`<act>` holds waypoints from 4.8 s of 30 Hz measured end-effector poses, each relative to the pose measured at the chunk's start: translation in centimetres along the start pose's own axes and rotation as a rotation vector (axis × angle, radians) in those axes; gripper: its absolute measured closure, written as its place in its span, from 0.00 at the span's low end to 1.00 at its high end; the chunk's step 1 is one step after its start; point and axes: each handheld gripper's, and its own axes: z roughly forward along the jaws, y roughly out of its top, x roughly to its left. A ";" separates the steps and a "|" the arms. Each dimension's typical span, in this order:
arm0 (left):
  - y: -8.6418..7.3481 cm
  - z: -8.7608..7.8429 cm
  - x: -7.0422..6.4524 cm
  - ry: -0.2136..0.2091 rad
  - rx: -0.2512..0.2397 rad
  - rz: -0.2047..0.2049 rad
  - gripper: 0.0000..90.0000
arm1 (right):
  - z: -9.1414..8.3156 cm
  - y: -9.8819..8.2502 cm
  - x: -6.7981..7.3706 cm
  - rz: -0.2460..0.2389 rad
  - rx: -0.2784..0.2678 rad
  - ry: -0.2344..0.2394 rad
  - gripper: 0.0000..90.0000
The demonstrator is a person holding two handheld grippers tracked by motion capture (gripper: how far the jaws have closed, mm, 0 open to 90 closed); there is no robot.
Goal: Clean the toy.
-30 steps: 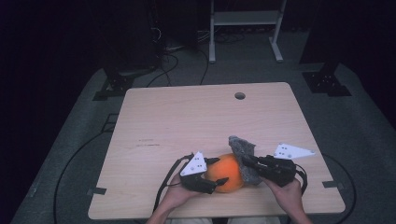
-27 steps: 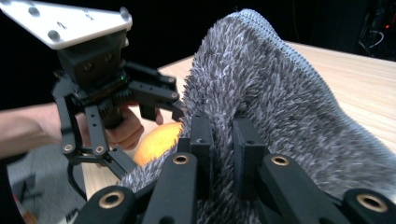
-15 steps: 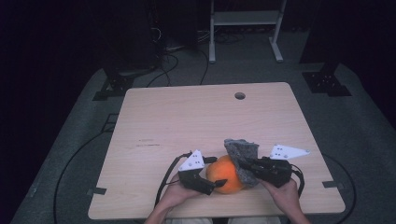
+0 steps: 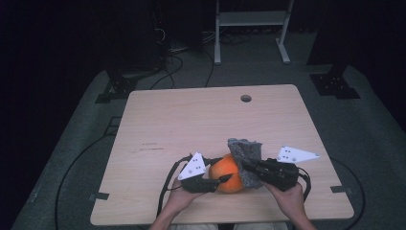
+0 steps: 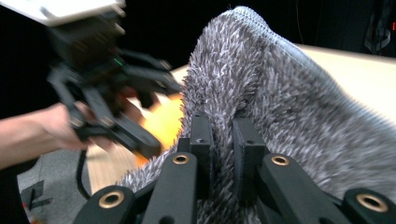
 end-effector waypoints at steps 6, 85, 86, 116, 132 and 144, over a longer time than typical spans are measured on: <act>-0.1 -0.5 0.5 0.003 0.015 -0.016 0.49 | -0.1 -1.5 -1.8 0.063 0.064 -0.057 0.89; -1.0 0.8 0.9 0.010 0.067 -0.029 0.39 | 0.2 -1.4 -2.2 0.061 0.022 -0.032 0.89; -0.9 0.8 0.9 0.019 0.068 -0.031 0.45 | 0.0 -1.3 -2.2 0.057 0.024 -0.039 0.89; 0.1 0.2 0.5 -0.015 0.077 0.000 0.57 | -1.2 0.1 -0.7 -0.032 -0.017 -0.029 0.89; -0.6 1.9 -0.4 -0.013 0.114 0.032 0.45 | -0.6 0.0 0.8 -0.097 -0.026 0.007 0.89; -0.5 2.3 -1.7 -0.008 0.120 0.102 0.28 | -1.9 -0.4 -1.5 -0.036 0.025 -0.042 0.89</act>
